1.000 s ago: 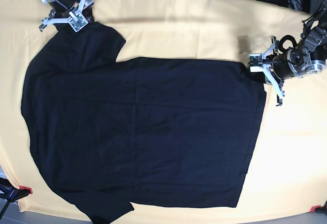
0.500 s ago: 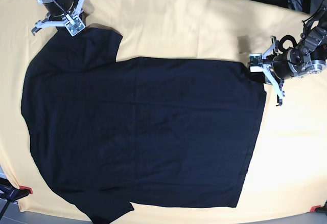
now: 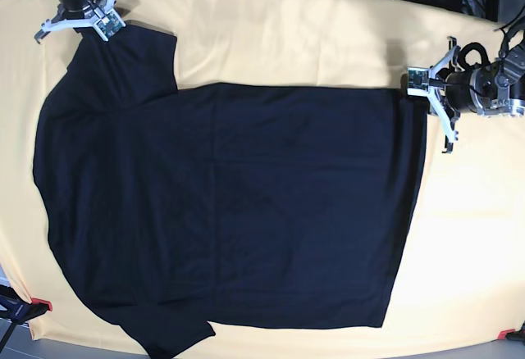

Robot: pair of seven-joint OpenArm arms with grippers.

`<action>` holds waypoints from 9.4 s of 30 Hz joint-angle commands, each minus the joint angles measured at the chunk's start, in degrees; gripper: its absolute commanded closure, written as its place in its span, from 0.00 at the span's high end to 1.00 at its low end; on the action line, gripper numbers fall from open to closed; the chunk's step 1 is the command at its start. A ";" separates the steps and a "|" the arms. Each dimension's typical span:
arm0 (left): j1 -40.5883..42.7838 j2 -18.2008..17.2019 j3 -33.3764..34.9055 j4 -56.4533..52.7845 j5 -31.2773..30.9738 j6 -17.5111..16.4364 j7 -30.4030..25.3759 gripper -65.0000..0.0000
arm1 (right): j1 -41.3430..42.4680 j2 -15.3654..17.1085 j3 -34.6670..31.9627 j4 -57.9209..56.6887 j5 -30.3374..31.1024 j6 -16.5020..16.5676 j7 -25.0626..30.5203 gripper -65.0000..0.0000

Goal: Fold the T-shirt properly
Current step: 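Drag the grasped shirt edges away from the table center with both grippers, then pull the shirt edges back toward the table center with both grippers, then release the shirt and lift both grippers, then reposition both grippers over the shirt's collar-side edge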

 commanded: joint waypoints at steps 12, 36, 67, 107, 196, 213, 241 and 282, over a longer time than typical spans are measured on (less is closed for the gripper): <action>1.44 -12.35 -0.70 13.60 -12.61 0.05 5.84 0.00 | -12.31 0.87 0.31 1.01 -0.39 -0.90 -6.36 0.00; 11.54 -16.35 -0.68 23.65 -32.57 0.05 39.52 0.00 | -18.58 0.90 0.31 1.01 -8.11 -3.23 -1.29 0.00; 7.30 -2.78 -0.68 16.41 10.36 36.09 17.07 0.00 | 11.47 8.96 8.48 -0.39 6.32 -0.15 11.56 0.00; -1.01 5.73 -0.68 6.38 4.13 37.27 13.66 0.00 | 30.80 17.20 5.33 -16.02 22.51 7.45 12.74 0.00; -0.98 5.70 -0.68 6.38 3.02 51.65 18.38 0.54 | 36.72 17.03 5.42 -30.88 44.74 7.85 -13.99 0.28; -0.98 5.70 -0.68 6.38 3.02 51.65 18.40 0.54 | 36.72 16.90 5.42 -40.74 53.62 11.10 -13.53 0.36; -1.01 5.68 -0.68 6.38 3.04 51.65 18.43 0.54 | 46.03 16.92 5.42 -40.85 40.46 10.34 -8.63 0.43; 2.93 -4.11 -0.66 6.71 -8.00 5.42 18.10 0.60 | 30.75 14.97 5.60 -24.06 62.66 21.07 -25.51 0.62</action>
